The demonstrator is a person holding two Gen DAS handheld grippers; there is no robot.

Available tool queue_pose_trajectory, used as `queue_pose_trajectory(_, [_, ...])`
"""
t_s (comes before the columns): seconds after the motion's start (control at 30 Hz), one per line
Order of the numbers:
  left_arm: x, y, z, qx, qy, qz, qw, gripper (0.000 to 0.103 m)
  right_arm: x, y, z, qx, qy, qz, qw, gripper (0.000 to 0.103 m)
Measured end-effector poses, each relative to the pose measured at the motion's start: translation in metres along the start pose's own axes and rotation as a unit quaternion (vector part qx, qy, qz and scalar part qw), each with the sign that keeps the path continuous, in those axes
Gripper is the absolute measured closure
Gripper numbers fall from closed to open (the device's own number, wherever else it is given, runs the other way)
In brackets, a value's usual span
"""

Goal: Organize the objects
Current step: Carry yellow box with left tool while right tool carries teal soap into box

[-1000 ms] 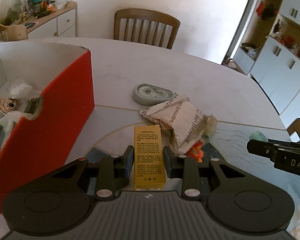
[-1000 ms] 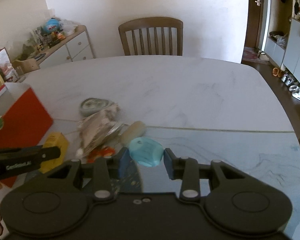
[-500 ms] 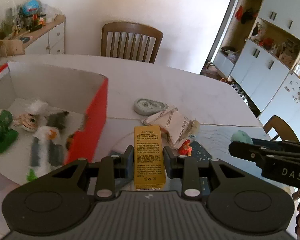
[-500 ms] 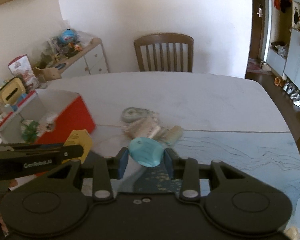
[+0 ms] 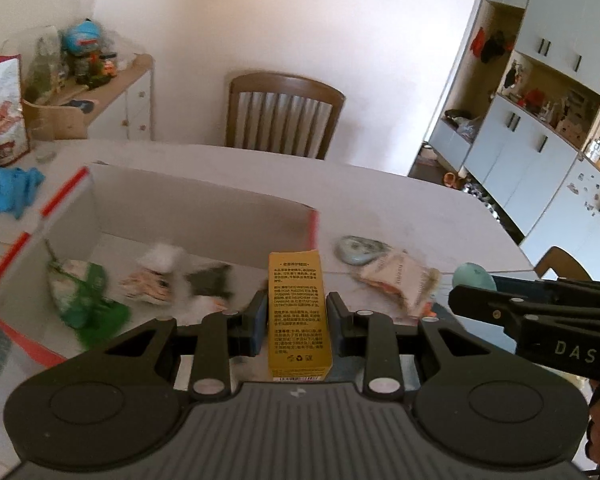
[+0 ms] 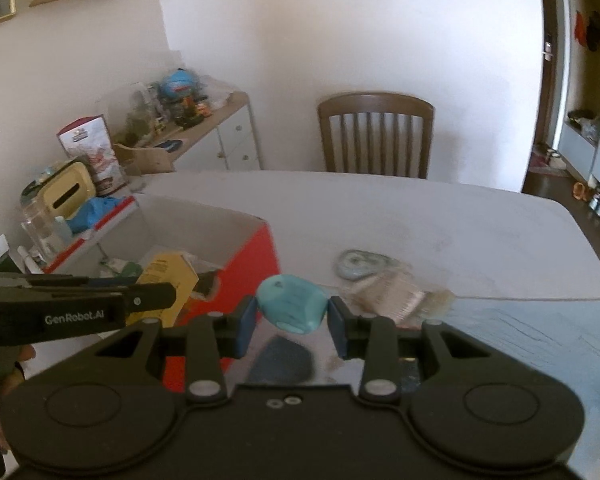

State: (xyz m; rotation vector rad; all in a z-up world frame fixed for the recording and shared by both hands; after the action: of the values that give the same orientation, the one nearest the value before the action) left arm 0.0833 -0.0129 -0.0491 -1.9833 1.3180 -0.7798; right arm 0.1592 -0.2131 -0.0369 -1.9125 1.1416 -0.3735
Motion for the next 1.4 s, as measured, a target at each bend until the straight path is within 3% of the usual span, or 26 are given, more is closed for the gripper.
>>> queue_pose_trajectory(0.33, [-0.08, -0.022, 0.003, 0.009, -0.033, 0.004, 0.9994, 0.072, -0.067, -0.018, 0.035, -0.003, -0.021, -0.03, 0.999, 0.066])
queue_pose_trajectory(0.63, [-0.134, -0.039, 0.038, -0.006, -0.061, 0.011, 0.9981, 0.072, -0.103, -0.029, 0.09, -0.03, -0.026, -0.042, 0.998, 0.066])
queue_pose_trajectory(1.03, [-0.153, -0.045, 0.099, -0.06, -0.071, 0.035, 0.9951, 0.072, -0.131, -0.021, 0.161, -0.09, -0.006, -0.053, 0.994, 0.066])
queue_pose_trajectory(1.4, [-0.153, -0.038, 0.139, -0.134, -0.08, 0.056, 0.9862, 0.072, -0.138, -0.01, 0.201, -0.148, 0.027, -0.073, 0.986, 0.067])
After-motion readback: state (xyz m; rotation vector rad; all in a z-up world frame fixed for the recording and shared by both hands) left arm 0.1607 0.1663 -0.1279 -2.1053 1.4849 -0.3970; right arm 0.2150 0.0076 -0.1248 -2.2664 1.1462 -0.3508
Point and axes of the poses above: each gripper's, at about its wrist camera, not at the fingertips, and z roughly the way its jaws point, x to its right, y to its underside, the point moved 5 cm from there along z, roughly the way its jaws point, and after that the axes turned 3 degrees about x, right-handed, at the moved point
